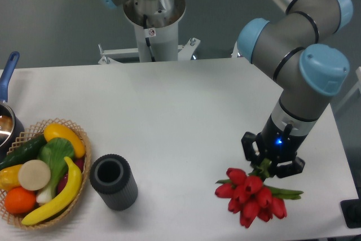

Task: Insert the flowers into the vase
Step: 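Carry the red tulip bunch in the gripper toward the black vase, then position the tulip stems above the vase opening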

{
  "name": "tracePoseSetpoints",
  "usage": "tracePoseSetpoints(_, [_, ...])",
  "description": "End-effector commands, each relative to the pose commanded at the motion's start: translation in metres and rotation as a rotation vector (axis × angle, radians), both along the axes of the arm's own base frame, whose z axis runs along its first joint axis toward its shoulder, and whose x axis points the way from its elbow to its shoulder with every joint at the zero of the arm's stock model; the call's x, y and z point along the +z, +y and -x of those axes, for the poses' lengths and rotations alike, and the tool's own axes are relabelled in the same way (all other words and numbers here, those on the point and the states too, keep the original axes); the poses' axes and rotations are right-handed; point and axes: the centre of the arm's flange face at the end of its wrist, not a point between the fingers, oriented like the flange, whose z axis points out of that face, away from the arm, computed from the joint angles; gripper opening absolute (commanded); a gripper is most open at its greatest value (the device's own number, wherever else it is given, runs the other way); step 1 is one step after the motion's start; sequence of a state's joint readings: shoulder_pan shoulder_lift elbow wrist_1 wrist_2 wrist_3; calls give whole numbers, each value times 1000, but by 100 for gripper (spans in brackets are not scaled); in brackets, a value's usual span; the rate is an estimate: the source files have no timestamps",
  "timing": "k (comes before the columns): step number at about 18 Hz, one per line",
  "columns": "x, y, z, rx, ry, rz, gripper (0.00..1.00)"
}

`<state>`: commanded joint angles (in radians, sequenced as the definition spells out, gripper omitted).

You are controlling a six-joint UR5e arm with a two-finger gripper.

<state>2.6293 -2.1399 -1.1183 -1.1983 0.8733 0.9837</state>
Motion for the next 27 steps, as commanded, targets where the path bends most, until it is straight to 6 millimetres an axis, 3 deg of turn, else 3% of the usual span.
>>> tracePoseSetpoints(5, [13, 21, -17, -14, -7, -87, 11])
tracePoseSetpoints(7, [26, 34, -39, -51, -5, -119, 11])
tracePoseSetpoints(9, [23, 42, -53, -86, -21, -174, 12])
tracePoseSetpoints(14, [41, 23, -102, -151, -102, -328, 14])
tracePoseSetpoints(19, [53, 3, -131, -197, -218, -481, 16])
tracePoseSetpoints(27, [68, 16, -159, -277, -215, -566, 23])
